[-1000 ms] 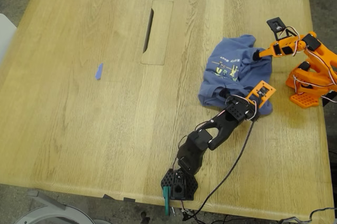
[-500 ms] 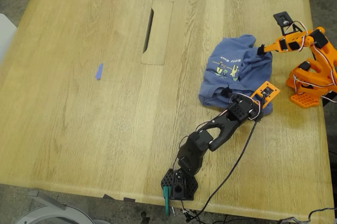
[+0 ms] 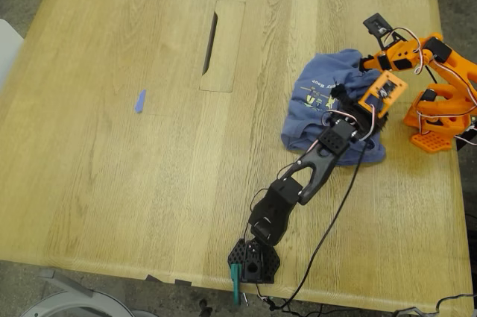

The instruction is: Fold a T-shirt

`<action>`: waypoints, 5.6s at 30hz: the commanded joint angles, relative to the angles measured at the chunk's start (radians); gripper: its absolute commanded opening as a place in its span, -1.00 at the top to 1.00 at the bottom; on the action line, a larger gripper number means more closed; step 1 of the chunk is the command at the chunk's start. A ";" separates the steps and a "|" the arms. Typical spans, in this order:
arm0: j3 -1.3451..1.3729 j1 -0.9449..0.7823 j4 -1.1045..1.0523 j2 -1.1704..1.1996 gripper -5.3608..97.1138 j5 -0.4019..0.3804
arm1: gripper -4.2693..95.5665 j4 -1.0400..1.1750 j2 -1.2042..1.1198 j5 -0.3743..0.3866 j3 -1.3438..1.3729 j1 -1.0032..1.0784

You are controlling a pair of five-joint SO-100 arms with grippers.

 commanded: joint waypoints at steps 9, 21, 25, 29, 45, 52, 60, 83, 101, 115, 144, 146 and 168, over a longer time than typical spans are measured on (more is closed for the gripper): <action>0.037 -0.117 -0.264 -0.051 0.86 -0.092 | 0.91 -0.377 -0.038 0.003 0.298 -0.078; 0.755 -0.210 -0.558 0.221 0.90 -0.117 | 0.91 -0.351 0.342 0.025 0.761 0.058; 0.902 -0.233 -0.606 0.310 0.90 -0.120 | 0.91 -0.221 0.532 0.028 0.839 0.098; 1.006 -0.273 -0.644 0.385 0.90 -0.115 | 0.91 -0.055 0.733 0.035 0.888 0.141; 1.109 -0.469 -0.796 0.451 0.89 -0.071 | 0.91 0.089 0.730 -0.008 0.744 0.390; 1.068 -0.503 -0.825 0.468 0.89 -0.060 | 0.91 -0.063 0.657 -0.025 0.663 0.443; 0.976 -0.393 -0.730 0.566 0.84 -0.051 | 0.91 -0.124 0.637 -0.061 0.552 0.433; 0.580 -0.166 -0.641 0.285 0.90 -0.057 | 0.91 -0.364 0.282 -0.095 0.453 -0.216; 0.781 -0.316 -0.856 0.196 0.90 -0.077 | 0.91 -0.388 0.282 0.008 0.726 -0.178; 0.838 -0.385 -0.561 0.156 0.90 -0.107 | 0.91 0.029 0.693 0.018 0.836 -0.140; 0.588 -0.681 -0.327 0.081 0.90 -0.081 | 0.91 0.345 0.399 -0.009 0.377 0.052; 0.538 -0.684 -0.333 0.069 0.90 -0.091 | 0.91 0.311 0.393 -0.011 0.385 0.072; 0.489 -0.704 -0.077 0.258 0.89 -0.074 | 0.91 0.152 0.325 -0.023 0.393 0.261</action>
